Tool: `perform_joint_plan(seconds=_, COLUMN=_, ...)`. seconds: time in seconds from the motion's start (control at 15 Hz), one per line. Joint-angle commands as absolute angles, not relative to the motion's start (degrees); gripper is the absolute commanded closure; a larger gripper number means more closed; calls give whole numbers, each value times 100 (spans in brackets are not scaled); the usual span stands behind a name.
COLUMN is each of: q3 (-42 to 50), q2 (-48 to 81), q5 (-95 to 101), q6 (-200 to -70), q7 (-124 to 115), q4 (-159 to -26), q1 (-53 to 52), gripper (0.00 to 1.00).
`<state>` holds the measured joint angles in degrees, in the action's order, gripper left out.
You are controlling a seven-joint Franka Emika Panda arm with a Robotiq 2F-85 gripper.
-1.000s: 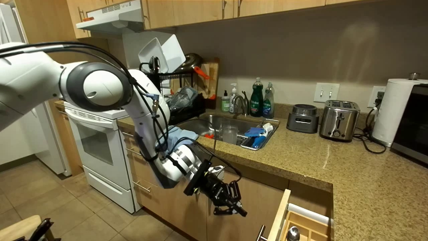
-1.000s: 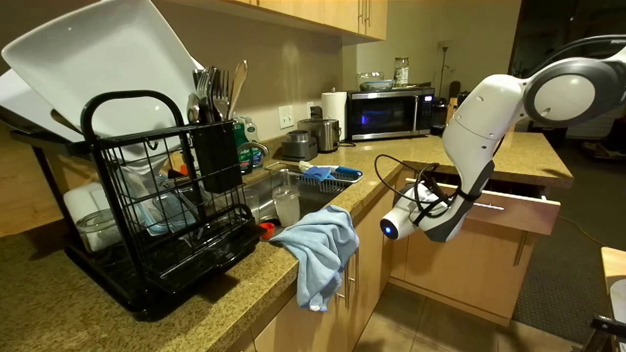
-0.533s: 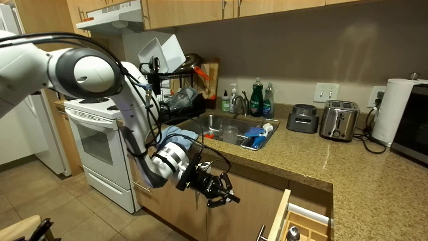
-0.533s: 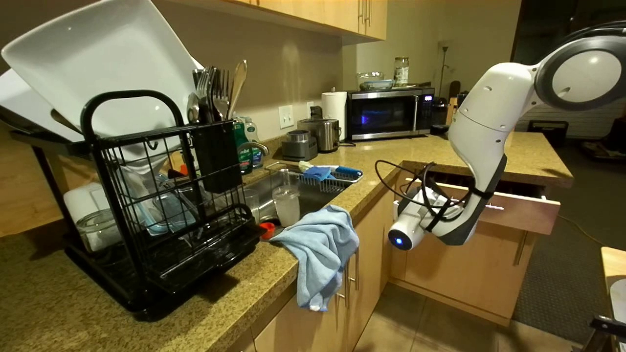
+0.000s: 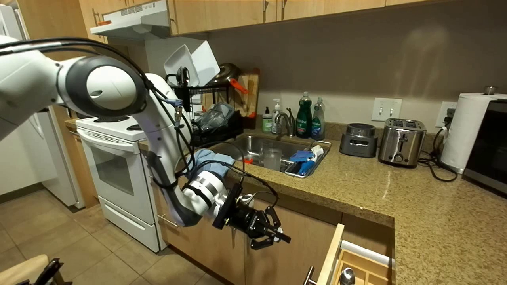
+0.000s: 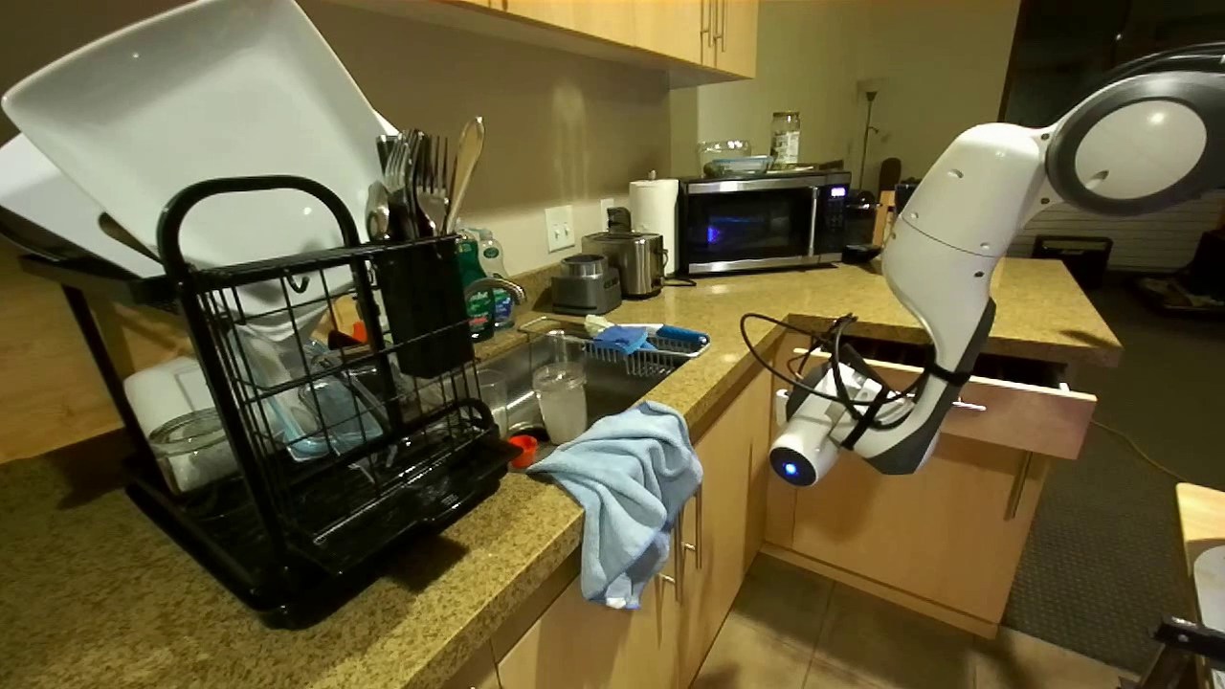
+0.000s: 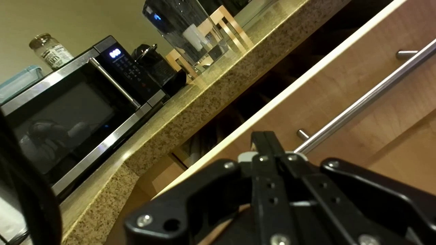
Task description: Close the drawer
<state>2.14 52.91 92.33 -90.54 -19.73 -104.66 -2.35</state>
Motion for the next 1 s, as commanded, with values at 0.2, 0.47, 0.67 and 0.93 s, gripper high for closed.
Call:
perform_joint_plan(seconds=0.2, q3=136, q2=5407, q5=9182, q6=-9027, q7=-1829, q4=-10278, q1=28, gripper=100)
perform_joint_plan(seconds=0.47, q3=17, q2=5280, q5=9106, q6=-9168, q7=-1953, q4=-10374, q1=86, gripper=100)
perform_joint_plan(seconds=0.67, q3=-166, q2=5109, q5=8920, q6=-9229, q7=-2108, q4=-10478, q1=81, gripper=100)
perform_joint_plan(seconds=0.93, q3=-116, q2=5341, q5=8970, q6=-9104, q7=-1989, q4=-10244, q1=-24, gripper=99)
